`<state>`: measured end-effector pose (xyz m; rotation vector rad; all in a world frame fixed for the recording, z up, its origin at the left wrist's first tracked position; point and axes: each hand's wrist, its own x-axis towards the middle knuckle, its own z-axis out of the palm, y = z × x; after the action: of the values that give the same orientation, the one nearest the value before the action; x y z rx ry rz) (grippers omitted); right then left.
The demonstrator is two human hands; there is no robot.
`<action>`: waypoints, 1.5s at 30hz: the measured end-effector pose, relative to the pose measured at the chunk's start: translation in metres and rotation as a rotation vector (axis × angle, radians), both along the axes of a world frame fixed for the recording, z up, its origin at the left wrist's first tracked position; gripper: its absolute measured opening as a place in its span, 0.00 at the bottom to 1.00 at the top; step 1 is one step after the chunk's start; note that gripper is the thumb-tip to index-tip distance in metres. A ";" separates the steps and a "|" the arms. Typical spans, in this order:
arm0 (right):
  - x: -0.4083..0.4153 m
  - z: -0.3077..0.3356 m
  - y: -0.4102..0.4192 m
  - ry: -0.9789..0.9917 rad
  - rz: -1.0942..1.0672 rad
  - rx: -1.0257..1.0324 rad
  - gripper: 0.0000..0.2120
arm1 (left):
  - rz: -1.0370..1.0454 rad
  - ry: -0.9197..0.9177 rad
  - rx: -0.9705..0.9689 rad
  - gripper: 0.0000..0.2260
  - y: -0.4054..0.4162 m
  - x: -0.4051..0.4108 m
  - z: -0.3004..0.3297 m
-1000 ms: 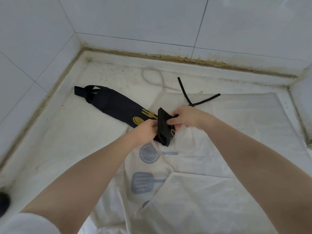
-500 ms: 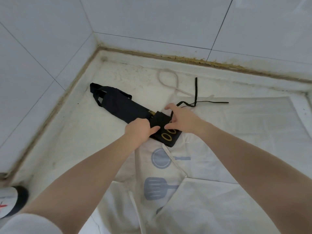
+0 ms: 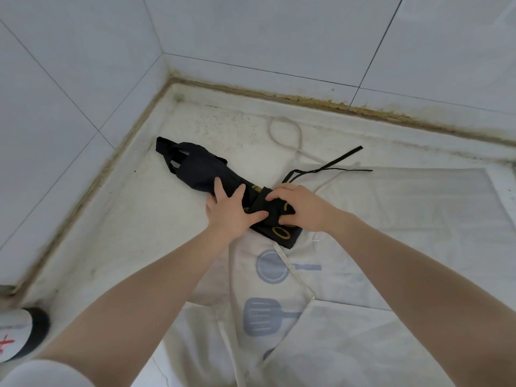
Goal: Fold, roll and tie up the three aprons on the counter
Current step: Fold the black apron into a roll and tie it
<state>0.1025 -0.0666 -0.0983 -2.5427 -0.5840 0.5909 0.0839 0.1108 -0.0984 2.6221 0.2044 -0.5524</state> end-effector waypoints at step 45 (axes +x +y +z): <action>-0.042 0.024 -0.070 0.816 -0.702 1.417 0.15 | -0.364 -0.157 -0.361 0.30 -0.037 -0.029 -0.009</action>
<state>0.0603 -0.1365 -0.0745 -0.8975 0.2085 0.5510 0.0545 0.0742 -0.1075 2.3378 -0.3936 -0.4471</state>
